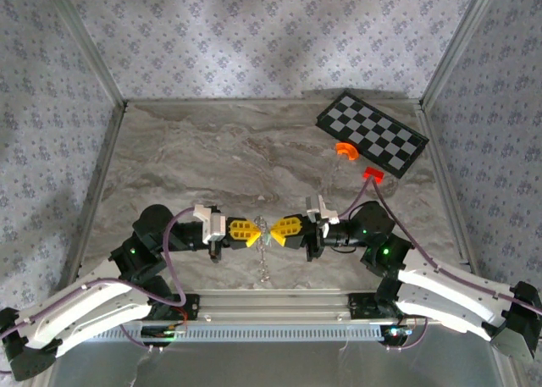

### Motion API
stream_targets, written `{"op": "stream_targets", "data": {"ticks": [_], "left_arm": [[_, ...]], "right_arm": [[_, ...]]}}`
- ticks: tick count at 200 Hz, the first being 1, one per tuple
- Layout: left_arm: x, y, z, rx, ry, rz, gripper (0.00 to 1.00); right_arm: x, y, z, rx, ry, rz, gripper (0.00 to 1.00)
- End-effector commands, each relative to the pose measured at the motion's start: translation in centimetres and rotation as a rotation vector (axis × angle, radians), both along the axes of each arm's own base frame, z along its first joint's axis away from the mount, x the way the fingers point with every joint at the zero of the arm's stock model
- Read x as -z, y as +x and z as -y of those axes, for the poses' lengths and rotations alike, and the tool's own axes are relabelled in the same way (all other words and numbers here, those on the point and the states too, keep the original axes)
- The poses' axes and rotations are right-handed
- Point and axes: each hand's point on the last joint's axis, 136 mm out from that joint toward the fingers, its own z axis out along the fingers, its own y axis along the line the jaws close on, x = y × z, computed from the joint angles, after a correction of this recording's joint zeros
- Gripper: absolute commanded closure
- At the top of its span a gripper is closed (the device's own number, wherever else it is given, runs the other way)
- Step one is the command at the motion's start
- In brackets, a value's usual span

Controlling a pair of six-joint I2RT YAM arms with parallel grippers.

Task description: Put the keys on the keyring

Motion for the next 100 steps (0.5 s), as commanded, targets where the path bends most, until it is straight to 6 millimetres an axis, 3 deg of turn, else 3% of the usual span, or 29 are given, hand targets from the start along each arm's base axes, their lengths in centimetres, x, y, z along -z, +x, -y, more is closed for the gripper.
{"op": "stream_targets", "data": {"ticks": [1, 100], "left_arm": [[-1.89, -0.41, -0.28, 0.017, -0.064, 0.044, 1.0], [-1.99, -0.4, -0.3, 0.016, -0.065, 0.045, 1.0]], "right_arm": [[-0.87, -0.4, 0.22, -0.02, 0.031, 0.011, 1.0], [-0.66, -0.75, 0.46, -0.032, 0.03, 0.006, 1.0]]}}
